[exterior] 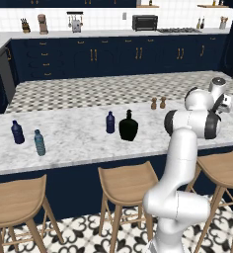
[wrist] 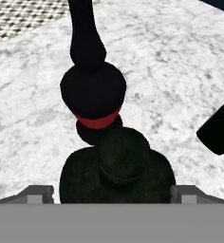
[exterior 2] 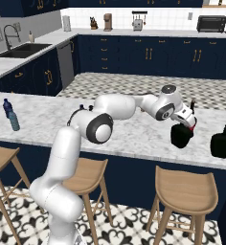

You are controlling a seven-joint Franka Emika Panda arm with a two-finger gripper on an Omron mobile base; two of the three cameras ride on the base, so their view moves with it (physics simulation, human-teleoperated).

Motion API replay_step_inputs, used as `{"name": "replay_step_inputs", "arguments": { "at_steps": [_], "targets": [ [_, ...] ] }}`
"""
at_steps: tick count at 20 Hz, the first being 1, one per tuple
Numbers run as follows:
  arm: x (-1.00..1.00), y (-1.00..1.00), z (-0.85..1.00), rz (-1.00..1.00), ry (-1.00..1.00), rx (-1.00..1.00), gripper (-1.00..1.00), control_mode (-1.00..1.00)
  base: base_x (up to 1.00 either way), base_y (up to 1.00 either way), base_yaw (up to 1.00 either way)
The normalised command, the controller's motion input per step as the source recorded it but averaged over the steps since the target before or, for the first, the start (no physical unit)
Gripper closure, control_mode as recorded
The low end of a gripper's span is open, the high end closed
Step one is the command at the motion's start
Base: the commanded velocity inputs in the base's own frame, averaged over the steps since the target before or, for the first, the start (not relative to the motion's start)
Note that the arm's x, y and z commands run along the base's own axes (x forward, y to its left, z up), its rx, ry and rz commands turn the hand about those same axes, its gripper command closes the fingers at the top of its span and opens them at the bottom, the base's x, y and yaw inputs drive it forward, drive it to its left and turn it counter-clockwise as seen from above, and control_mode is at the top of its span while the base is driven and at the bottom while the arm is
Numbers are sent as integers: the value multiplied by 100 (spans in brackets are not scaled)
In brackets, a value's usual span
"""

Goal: Move the plastic bottles in the middle to the plastics group, and the glass bottles in the middle to the glass group.

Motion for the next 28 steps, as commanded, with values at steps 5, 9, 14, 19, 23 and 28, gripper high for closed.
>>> {"name": "replay_step_inputs", "arguments": {
  "at_steps": [5,9,14,19,23,28],
  "targets": [
    [-11,23,9,0,-1,0,-100,-100,0,0,0],
    [-31,8,14,0,-7,0,-100,-100,0,0,0],
    [-44,3,18,0,-2,0,-100,-100,0,0,0],
    [-76,34,35,2,-2,0,-100,-100,0,0,0],
    [-70,63,41,8,0,0,-100,-100,0,0,0],
    [-41,70,16,15,0,0,-100,-100,0,0,0]
  ]
}}
